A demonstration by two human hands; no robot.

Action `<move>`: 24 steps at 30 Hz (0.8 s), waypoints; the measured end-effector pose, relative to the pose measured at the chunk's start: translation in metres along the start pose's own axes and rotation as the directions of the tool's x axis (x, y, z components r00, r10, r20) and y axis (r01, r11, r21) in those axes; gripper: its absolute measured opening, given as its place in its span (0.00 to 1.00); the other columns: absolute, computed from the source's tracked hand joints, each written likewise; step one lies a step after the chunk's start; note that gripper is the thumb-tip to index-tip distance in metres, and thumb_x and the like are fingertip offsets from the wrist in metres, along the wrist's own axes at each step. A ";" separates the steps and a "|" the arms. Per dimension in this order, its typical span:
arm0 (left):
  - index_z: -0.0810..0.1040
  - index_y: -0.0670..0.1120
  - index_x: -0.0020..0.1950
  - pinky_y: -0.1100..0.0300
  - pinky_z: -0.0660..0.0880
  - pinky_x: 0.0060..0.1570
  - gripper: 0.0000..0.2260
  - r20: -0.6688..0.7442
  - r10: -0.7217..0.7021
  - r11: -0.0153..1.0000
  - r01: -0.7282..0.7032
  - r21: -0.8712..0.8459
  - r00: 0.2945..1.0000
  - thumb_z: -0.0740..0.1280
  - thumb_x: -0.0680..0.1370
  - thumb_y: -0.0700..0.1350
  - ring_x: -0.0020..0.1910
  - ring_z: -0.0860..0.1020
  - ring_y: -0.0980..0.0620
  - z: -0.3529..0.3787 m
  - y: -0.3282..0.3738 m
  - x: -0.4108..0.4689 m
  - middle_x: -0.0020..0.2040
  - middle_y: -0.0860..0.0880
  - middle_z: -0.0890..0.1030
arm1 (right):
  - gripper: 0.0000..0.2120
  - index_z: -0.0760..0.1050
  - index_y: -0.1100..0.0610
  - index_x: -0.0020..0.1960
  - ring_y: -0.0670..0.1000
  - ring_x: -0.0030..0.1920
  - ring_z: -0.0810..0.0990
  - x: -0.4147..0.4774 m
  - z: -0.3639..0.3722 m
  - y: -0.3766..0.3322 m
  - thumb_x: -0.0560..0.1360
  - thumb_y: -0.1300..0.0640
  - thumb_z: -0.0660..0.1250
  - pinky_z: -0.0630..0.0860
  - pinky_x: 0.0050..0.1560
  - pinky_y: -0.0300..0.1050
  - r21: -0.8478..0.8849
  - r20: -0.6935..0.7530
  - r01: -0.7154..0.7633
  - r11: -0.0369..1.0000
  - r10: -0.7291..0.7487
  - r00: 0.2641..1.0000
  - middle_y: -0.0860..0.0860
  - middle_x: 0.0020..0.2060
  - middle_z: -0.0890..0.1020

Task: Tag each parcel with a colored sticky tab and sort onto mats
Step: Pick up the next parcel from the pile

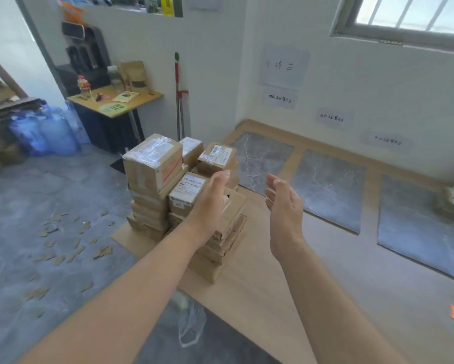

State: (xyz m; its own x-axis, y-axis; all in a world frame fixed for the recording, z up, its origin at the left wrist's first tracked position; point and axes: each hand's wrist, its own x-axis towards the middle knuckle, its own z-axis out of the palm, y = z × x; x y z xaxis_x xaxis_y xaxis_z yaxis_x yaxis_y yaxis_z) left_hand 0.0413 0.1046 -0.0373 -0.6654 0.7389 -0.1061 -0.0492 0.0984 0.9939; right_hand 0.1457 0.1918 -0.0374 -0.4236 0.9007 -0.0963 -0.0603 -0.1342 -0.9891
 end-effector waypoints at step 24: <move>0.76 0.51 0.68 0.56 0.73 0.64 0.19 0.164 -0.121 0.993 0.121 0.008 0.979 0.53 0.84 0.56 0.62 0.78 0.57 -0.098 -0.102 0.052 0.61 0.53 0.82 | 0.09 0.71 0.47 0.61 0.30 0.38 0.80 -0.008 0.088 0.113 0.85 0.56 0.55 0.70 0.30 0.23 -0.106 -0.071 -0.226 0.968 0.219 0.973 0.39 0.47 0.80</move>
State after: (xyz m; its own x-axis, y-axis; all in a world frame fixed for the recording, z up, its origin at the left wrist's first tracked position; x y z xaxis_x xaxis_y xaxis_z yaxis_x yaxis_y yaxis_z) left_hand -0.0612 0.0672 -0.1413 -0.5233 0.8208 -0.2288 -0.1235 0.1926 0.9735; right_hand 0.0632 0.1331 -0.1388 -0.3616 0.8764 -0.3182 0.1331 -0.2893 -0.9480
